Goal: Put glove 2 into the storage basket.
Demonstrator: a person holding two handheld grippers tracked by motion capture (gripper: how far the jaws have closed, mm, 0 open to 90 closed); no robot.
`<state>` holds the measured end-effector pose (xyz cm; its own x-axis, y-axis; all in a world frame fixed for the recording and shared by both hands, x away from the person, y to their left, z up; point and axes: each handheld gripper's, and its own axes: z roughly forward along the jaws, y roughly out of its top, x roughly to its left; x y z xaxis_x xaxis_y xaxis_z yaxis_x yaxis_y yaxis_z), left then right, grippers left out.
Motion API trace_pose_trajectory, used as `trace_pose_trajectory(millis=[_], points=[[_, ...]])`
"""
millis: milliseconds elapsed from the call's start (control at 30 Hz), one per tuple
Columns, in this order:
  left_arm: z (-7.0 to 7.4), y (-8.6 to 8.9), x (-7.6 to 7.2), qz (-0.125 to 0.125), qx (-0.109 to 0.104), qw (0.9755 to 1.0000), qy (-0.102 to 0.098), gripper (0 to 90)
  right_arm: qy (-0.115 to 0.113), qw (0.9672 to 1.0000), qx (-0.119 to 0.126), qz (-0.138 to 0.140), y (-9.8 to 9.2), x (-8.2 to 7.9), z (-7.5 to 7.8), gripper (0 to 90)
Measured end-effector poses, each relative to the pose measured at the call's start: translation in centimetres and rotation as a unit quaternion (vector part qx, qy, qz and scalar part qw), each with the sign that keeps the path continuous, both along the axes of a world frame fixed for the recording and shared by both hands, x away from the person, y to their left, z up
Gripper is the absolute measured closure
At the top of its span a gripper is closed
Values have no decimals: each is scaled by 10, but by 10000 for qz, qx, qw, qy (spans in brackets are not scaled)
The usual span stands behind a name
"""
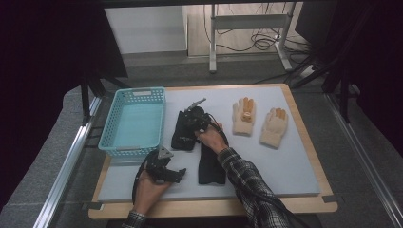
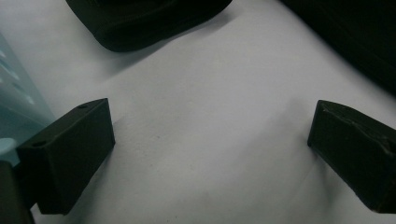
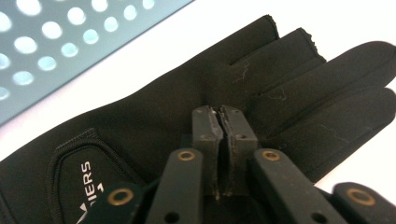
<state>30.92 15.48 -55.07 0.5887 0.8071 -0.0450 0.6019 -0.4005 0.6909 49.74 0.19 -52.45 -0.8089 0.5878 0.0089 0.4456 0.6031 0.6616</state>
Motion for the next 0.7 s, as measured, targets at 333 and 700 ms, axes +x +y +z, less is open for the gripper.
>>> trace_pose_trajectory(millis=[333,700], points=[[0,0,0,13,-10,10000,6,8,-159,9996,199,82,-12,-10,26,880],[0,0,0,6,2,10000,-4,8,-320,9979,519,227,-37,-39,79,880]])
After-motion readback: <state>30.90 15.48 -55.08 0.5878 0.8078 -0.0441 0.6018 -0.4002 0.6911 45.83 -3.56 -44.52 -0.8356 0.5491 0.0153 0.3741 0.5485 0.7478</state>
